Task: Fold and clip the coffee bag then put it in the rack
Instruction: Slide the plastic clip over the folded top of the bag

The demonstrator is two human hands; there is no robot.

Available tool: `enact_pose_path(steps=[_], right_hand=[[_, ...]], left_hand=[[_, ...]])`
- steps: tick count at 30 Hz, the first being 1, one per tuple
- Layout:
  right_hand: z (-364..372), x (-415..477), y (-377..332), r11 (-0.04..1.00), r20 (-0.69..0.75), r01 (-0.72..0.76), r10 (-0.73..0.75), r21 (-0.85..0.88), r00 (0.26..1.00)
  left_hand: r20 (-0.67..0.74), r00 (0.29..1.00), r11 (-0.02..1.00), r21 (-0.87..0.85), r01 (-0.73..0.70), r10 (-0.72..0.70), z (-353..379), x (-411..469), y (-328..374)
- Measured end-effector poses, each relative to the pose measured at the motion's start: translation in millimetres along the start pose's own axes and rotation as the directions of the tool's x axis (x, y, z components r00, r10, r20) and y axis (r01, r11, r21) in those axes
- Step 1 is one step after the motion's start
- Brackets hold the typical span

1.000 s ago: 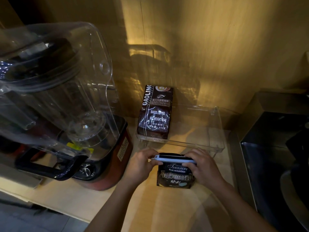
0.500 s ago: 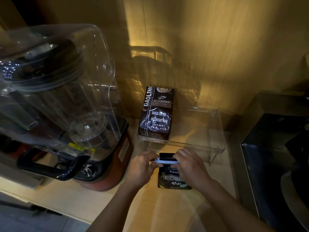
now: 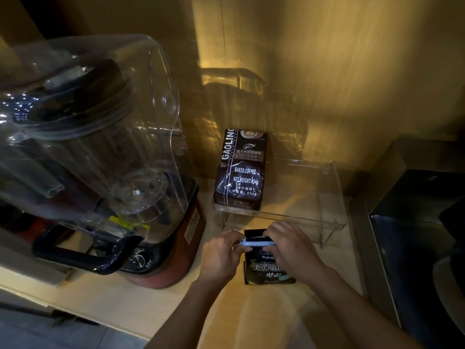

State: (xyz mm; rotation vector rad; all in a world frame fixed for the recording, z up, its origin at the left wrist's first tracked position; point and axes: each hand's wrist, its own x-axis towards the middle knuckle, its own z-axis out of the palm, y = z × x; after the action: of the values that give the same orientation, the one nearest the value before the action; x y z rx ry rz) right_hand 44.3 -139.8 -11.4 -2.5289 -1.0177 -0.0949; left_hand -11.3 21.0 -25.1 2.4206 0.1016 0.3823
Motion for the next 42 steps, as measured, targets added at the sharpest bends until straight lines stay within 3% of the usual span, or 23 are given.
enact_pose_path(steps=[4, 10, 17, 25, 31, 36, 42], right_hand=[[6.5, 7.0, -12.9, 0.998, 0.049, 0.068, -0.068, 0.001, 0.996], [8.8, 12.7, -17.2, 0.998, 0.033, 0.058, -0.058, -0.004, 0.998], [10.6, 13.0, -27.3, 1.0, -0.027, 0.001, -0.001, 0.016, 1.0], [12.6, 7.8, -31.6, 0.994, -0.111, -0.104, 0.108, 0.043, 0.988], [13.2, 11.8, -19.9, 0.986, -0.108, -0.141, 0.151, 0.09, 0.983], [18.2, 13.9, -16.7, 0.99, -0.084, -0.117, 0.123, 0.075, 0.989], [20.1, 13.9, -18.9, 0.984, -0.071, -0.155, 0.162, 0.094, 0.984]], left_hand=[[0.036, 0.998, 0.999, 0.029, -0.043, 0.042, 2.4, 0.5, 2.6], [0.2, 0.978, 0.993, 0.08, -0.081, 0.063, -4.0, 3.3, 1.7], [0.153, 0.984, 0.993, 0.059, -0.104, 0.094, -4.1, 1.7, -0.5], [0.113, 0.99, 0.995, -0.06, -0.076, 0.082, 2.2, 5.1, 2.8], [0.204, 0.978, 0.987, -0.147, 0.064, -0.034, 4.1, 6.8, 5.2], [0.087, 0.994, 0.995, 0.081, 0.056, -0.063, 7.9, 0.4, 5.9], [0.113, 0.994, 0.965, 0.26, -0.02, -0.01, 7.4, 2.8, 3.5]])
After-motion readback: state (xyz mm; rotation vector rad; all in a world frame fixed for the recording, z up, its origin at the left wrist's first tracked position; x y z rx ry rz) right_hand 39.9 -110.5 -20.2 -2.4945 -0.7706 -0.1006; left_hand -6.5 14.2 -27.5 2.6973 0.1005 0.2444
